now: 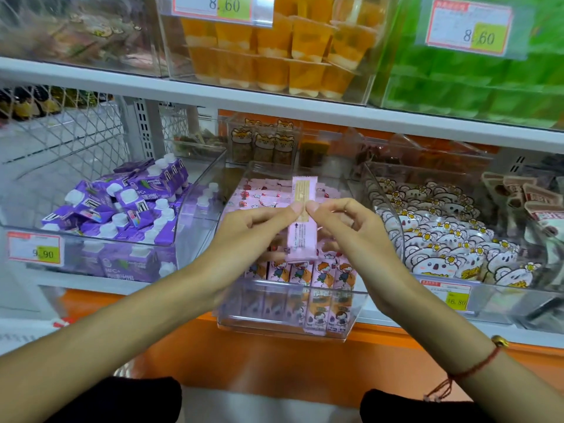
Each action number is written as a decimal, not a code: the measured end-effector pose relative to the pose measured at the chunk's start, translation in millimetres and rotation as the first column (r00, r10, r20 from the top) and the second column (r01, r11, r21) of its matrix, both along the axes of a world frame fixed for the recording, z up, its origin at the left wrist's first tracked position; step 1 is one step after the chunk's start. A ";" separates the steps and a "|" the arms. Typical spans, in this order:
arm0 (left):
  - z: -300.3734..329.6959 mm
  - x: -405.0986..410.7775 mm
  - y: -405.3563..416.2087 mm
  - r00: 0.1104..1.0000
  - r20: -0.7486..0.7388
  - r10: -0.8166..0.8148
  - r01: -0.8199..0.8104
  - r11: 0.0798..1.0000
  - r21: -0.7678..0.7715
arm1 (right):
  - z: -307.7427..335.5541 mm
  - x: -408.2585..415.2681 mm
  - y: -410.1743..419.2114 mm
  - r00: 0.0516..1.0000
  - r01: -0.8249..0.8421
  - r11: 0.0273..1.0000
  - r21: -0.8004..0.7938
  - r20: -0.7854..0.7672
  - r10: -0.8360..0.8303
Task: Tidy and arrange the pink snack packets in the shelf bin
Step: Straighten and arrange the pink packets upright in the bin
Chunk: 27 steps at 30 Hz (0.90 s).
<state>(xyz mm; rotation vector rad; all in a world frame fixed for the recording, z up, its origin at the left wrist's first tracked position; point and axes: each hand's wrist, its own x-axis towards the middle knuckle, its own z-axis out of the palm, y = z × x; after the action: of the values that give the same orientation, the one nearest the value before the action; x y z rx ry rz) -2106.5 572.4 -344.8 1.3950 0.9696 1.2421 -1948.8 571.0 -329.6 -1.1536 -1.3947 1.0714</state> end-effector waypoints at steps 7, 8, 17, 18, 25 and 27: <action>-1.1 -3.3 3.2 1.000 0.012 -0.018 0.019 1.000 -0.023 | -2.0 1.2 2.1 0.999 -0.037 0.999 -0.007 0.010 0.037; -1.4 -4.8 4.8 1.000 -0.006 -0.020 0.020 1.000 0.011 | -2.4 2.6 3.0 0.998 -0.062 0.998 0.004 0.009 0.062; -0.7 -7.3 6.1 0.995 -0.096 -0.013 0.039 0.961 0.272 | -4.2 11.0 3.6 0.988 -0.153 0.968 0.197 0.019 0.152; -0.7 -7.0 6.3 0.995 -0.097 -0.009 0.035 0.960 0.278 | -4.3 11.1 3.6 0.988 -0.154 0.966 0.205 0.014 0.154; -0.9 -8.2 7.6 0.993 -0.117 0.021 0.013 0.959 0.282 | -4.3 11.2 4.4 0.988 -0.147 0.968 0.202 0.066 0.137; -1.1 -7.4 8.7 0.999 -0.007 0.041 -0.039 0.973 0.228 | -3.9 8.1 1.5 0.986 -0.144 0.963 0.229 0.110 0.121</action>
<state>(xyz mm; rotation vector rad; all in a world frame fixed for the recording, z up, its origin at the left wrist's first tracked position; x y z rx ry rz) -2113.9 581.1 -346.0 1.5679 0.8879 1.4116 -1940.7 572.5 -333.5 -0.9591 -1.6461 0.9222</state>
